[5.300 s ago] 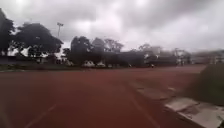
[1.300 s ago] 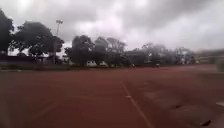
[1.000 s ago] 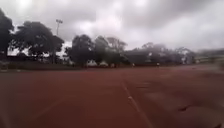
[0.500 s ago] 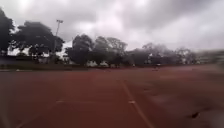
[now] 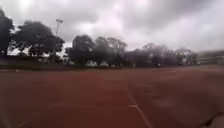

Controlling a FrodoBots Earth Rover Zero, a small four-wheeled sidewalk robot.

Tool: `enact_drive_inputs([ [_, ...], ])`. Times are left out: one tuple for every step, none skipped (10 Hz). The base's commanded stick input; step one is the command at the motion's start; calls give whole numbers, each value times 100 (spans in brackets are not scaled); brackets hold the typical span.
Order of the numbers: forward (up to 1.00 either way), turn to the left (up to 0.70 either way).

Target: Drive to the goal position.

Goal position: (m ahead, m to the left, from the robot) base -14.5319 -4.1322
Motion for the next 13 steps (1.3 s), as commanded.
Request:
enact_drive_inputs([
  [50,2],
  [50,2],
  [50,2],
  [50,2],
  [50,2],
  [50,2],
  [50,2],
  [50,2],
  [50,-7],
  [50,-19],
  [50,-31],
  [50,-43],
  [50,-48],
])
